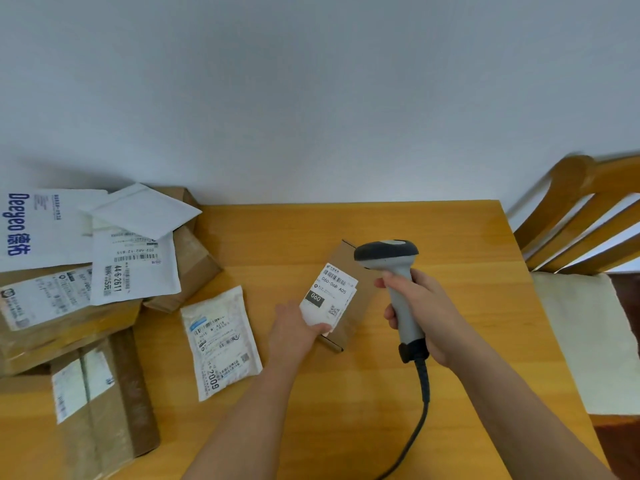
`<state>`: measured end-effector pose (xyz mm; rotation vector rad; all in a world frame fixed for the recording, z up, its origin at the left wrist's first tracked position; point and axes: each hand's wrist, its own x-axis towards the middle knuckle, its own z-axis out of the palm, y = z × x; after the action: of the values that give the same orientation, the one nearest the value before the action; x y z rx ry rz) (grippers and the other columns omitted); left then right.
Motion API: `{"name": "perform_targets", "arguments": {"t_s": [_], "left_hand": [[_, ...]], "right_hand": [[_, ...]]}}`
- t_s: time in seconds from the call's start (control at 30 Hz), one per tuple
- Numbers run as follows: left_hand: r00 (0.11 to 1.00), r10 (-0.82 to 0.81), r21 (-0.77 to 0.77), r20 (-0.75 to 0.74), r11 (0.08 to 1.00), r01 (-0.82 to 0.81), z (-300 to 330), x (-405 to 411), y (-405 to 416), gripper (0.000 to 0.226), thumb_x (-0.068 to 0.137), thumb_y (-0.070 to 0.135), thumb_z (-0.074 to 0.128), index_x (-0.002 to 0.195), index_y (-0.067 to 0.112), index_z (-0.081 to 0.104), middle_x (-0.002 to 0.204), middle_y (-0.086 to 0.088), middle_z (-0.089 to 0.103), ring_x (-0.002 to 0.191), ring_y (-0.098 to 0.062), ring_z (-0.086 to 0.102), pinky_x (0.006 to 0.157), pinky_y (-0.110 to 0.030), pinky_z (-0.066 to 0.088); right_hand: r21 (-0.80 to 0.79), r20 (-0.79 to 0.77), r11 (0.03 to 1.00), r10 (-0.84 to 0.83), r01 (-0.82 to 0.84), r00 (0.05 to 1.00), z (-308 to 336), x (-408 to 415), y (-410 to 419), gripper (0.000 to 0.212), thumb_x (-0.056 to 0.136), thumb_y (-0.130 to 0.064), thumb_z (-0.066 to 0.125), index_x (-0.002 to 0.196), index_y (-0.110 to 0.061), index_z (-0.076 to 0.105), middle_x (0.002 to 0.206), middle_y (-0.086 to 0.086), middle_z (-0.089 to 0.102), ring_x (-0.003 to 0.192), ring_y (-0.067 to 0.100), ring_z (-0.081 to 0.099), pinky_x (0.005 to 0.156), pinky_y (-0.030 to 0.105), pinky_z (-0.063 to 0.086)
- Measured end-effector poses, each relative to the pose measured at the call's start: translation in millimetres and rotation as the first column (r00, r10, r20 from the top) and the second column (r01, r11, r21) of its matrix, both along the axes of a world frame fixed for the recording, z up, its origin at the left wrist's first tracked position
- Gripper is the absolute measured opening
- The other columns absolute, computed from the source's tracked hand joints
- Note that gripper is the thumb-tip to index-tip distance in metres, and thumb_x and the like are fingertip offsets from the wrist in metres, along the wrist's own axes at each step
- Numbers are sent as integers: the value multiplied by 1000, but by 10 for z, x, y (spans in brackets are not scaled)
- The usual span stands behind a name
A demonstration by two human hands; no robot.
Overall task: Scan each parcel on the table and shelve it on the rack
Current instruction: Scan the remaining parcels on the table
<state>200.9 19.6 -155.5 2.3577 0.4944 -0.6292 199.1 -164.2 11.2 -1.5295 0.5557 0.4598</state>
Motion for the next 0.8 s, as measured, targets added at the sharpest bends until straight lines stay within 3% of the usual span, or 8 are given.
{"name": "perform_targets", "arguments": {"t_s": [0.2, 0.4, 0.8], "left_hand": [[976, 218, 12, 3, 976, -218, -73, -98, -79, 72, 73, 62, 74, 118, 8, 55, 115, -6, 65, 103, -25, 62, 83, -39, 55], [984, 180, 57, 5, 982, -180, -44, -124, -70, 74, 76, 68, 67, 118, 8, 54, 113, -4, 63, 103, -24, 62, 79, -36, 53], [978, 205, 41, -20, 978, -204, -19, -152, -60, 76, 72, 74, 65, 117, 14, 56, 109, 0, 65, 98, -22, 63, 78, -38, 55]], "right_hand": [[44, -11, 997, 63, -63, 998, 69, -14, 126, 22, 101, -27, 53, 114, -11, 62, 117, 12, 64, 58, 15, 56, 58, 31, 47], [73, -8, 987, 143, -142, 990, 209, -52, 271, 21, 101, -25, 52, 111, -10, 62, 105, 8, 66, 54, 13, 55, 58, 30, 46], [105, -4, 989, 110, -109, 994, 409, -172, 333, 24, 100, -26, 53, 112, -6, 61, 98, 9, 65, 52, 14, 54, 55, 30, 46]]}}
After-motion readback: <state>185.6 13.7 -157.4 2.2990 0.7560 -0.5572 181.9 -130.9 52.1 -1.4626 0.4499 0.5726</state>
